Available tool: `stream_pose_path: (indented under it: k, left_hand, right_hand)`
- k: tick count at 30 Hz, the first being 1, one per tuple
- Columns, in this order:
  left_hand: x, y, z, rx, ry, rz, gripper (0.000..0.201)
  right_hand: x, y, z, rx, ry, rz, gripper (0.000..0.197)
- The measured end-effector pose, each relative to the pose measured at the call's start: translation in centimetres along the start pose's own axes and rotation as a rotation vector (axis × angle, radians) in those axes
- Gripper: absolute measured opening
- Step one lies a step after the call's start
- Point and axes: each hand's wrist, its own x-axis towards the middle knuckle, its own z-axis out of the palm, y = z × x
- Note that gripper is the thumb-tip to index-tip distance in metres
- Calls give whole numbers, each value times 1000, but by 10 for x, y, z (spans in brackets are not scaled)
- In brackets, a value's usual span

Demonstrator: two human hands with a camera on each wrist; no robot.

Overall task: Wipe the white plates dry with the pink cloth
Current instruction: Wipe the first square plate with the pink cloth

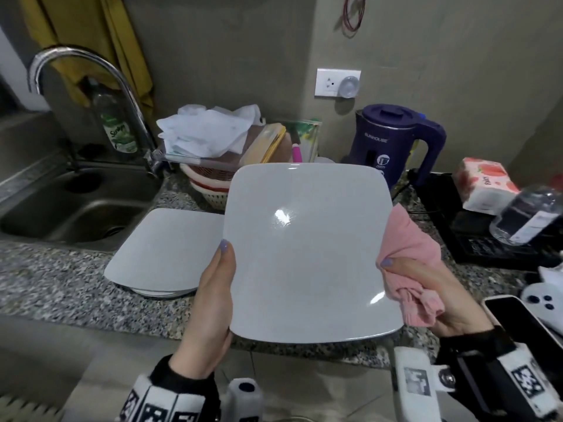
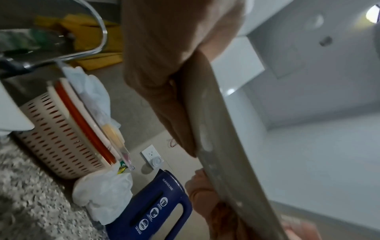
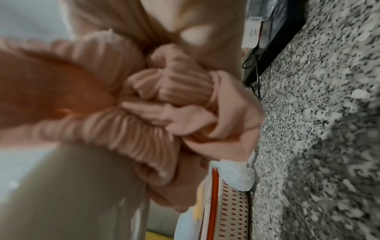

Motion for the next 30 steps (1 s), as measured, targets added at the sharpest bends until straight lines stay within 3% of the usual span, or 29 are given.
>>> stream_pose_path:
  k: [2, 3, 5, 6, 8, 10, 11, 13, 15, 18, 20, 21, 23, 25, 28, 30]
  left_hand:
    - [1, -4, 2, 82, 94, 81, 37]
    - [1, -6, 3, 93, 123, 103, 36]
    - [1, -8, 3, 85, 163, 129, 36]
    - [0, -9, 2, 76, 181, 138, 36]
    - [0, -11, 0, 76, 207, 159, 36]
    - [1, -11, 2, 83, 192, 173, 36]
    - [1, -13, 4, 79, 180, 178, 35]
    - [-1, -14, 8, 76, 161, 208, 34]
    - [-1, -15, 13, 109, 145, 252, 33]
    - [5, -17, 12, 140, 142, 257, 34]
    - [6, -20, 7, 103, 156, 235, 34]
    - [6, -21, 4, 112, 148, 247, 29]
    - [1, -25, 1, 154, 133, 271, 24]
    - [-3, -27, 2, 155, 135, 270, 25]
    - [2, -27, 4, 176, 146, 303, 22]
    - [5, -27, 3, 169, 142, 317, 28]
  right_hand:
    - [-1, 4, 2, -29, 29, 0, 64]
    - [0, 3, 5, -70, 52, 1, 64]
    - [0, -5, 9, -251, 141, -86, 40]
    - [0, -13, 11, -430, 203, -202, 30]
    - [-7, -31, 17, -778, 322, -503, 33]
    - [-16, -46, 34, -1029, 246, -753, 46]
    - [-16, -49, 43, -1198, 157, -799, 54]
    - [-4, -41, 61, -1613, 71, -715, 72]
    - [3, -21, 80, -1859, 24, -575, 81]
    - [-10, 18, 97, -1862, -282, -588, 75]
    - [-16, 32, 100, -1834, -393, -603, 74]
    - [-11, 29, 100, -1823, -360, -596, 79]
    - [6, 13, 96, -1810, -133, -602, 86]
    - [17, -1, 90, -1862, -23, -621, 79]
    - [0, 14, 99, -1878, -260, -676, 68]
    - [-12, 25, 106, -1839, -307, -703, 51]
